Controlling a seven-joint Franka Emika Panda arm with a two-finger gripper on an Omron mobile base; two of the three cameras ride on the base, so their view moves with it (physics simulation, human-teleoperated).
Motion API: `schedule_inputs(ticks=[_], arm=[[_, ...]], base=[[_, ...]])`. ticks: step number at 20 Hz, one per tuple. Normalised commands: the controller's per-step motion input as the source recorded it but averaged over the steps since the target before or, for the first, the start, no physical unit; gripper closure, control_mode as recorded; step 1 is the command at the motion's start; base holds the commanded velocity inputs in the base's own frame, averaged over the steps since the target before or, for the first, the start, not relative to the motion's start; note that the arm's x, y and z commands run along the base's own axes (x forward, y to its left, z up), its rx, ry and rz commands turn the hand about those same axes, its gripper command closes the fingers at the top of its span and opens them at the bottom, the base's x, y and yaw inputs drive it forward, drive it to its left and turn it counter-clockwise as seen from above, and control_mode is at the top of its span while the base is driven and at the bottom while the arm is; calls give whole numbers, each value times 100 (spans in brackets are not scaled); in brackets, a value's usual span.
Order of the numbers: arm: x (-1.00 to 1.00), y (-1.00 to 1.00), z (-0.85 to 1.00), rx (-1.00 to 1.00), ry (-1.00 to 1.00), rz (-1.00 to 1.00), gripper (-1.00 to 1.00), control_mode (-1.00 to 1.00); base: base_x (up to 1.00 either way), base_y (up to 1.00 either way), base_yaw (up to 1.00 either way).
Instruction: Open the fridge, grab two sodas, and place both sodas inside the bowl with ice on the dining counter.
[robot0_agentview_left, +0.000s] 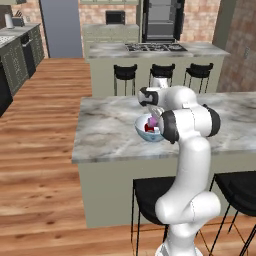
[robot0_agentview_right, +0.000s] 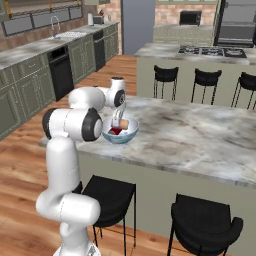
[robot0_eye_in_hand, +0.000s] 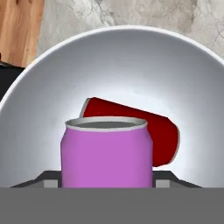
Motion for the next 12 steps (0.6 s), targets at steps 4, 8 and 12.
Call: schedule_inputs(ticks=[4,8,12], arm=[[-45,-5,0,0,-15,0,-100,-100],[-37,-14,7,0,-15,0,-100,-100],[-52,-13,34,0,-22,0,-100,-100]], base=[[0,0,0],[0,0,0],[0,0,0]])
